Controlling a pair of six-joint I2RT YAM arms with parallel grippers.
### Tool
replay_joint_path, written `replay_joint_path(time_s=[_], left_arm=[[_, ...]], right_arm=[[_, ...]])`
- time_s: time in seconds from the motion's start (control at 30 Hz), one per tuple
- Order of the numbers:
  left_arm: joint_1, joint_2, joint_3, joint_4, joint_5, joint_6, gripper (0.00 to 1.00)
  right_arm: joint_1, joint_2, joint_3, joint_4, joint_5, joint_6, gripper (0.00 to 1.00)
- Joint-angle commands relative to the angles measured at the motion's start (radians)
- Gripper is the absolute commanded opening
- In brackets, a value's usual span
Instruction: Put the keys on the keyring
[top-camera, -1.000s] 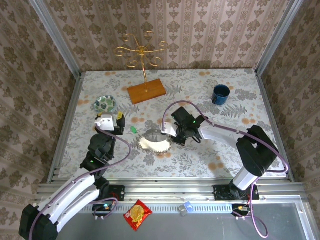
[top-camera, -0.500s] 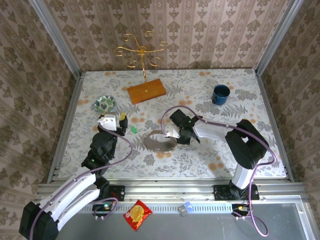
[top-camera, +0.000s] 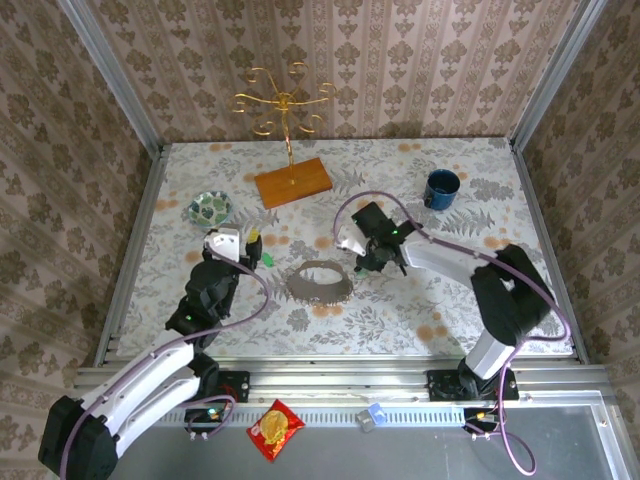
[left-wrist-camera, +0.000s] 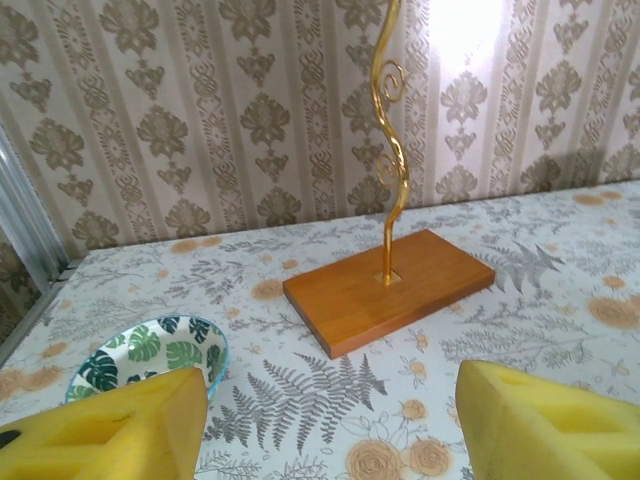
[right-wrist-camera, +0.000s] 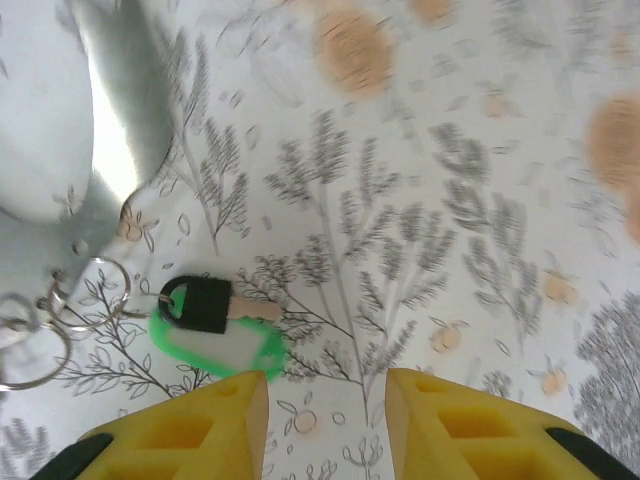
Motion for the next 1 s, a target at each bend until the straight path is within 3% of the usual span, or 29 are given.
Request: replay_joint_path(time_s=[0.0,0.17,0.3,0.47,0.57,0.97], left_arm=[[0.009,0.019,0.05,-0.005,0.061,-0.011,0.68],[0.009,0.085,0.068,0.008,0.114,-0.038,0.69],[0.009,0.144,0.082,0.036,0.138,-0.092,0.69],[0.009,0.2,0.091,0.068,0.157,-0.155,0.69],[0.009,0.211,0.109,0.041,0.175,-0.167,0.7],[0.009,0.21,0.107,0.03,0.176,-0.173,0.7]], right_arm=[[-0.004,-0.104,-0.046,0.031,-0.089,0.268,0.37],[-0.003,-0.188,-0.129,0.077,-0.165,0.785,0.37],[-0.004,-0.17,-0.148,0.036,-0.216,1.235,0.37],[-0.006,-0.107,-0.208,0.155,-0.345,1.579,0.34],[-0.006,-0.087,-0.249,0.228,-0.356,1.667,0.31],[-0.013,-0.004,-0.262,0.27,-0.342,1.729,0.26]])
